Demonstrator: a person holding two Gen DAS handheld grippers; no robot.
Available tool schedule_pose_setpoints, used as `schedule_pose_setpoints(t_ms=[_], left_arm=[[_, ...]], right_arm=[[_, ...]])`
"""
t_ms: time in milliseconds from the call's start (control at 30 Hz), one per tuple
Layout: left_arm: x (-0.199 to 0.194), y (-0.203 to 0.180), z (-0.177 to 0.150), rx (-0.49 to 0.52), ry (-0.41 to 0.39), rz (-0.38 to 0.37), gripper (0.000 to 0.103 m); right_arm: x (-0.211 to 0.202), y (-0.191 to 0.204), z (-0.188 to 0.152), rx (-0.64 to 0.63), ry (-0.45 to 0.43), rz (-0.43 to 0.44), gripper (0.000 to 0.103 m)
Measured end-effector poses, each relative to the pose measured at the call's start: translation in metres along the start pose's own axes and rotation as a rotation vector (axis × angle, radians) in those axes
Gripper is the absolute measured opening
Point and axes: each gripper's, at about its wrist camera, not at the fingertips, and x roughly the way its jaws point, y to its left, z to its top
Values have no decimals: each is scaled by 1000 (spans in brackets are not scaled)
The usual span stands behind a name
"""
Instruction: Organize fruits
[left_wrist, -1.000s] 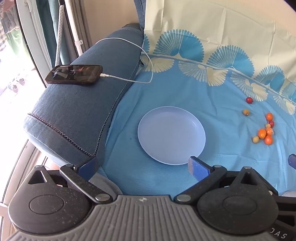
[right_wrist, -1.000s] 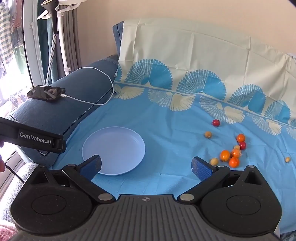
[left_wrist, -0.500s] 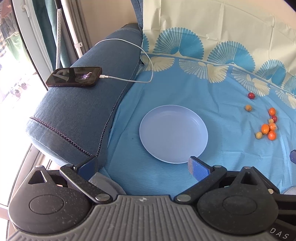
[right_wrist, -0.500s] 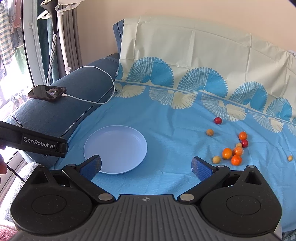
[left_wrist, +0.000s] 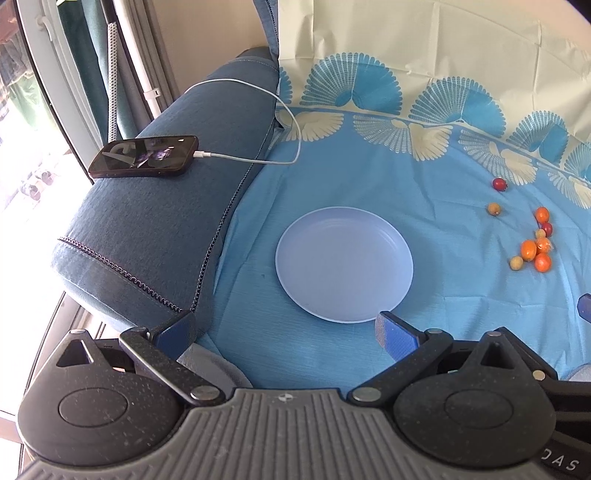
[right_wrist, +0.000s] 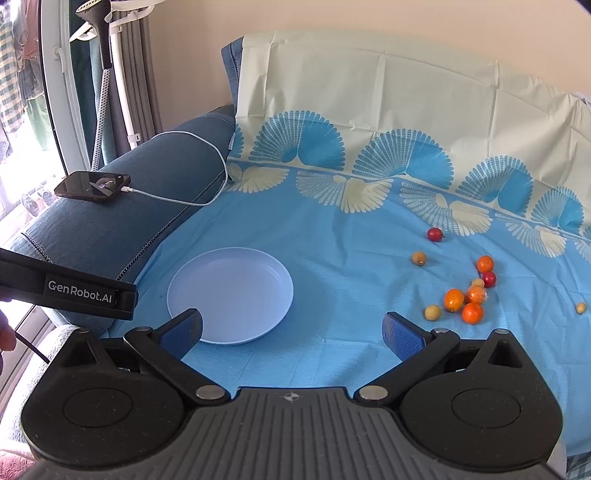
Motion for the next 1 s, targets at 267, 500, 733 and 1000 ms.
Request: schedule_pose_setpoints(t_ms=[267, 500, 733, 1000], left_arm=[[0, 0, 0, 7, 2, 4, 103], [1, 1, 1, 9, 5, 7, 103], [2, 1, 1, 10, 5, 8, 103], [2, 2, 1, 12, 7, 8, 103]], right_arm=[[1, -2, -1, 10, 10, -3, 103], [2, -2, -2, 7, 15, 2, 103], [2, -2, -2, 7, 15, 2, 103], [3, -3, -2, 9, 18, 6, 103]])
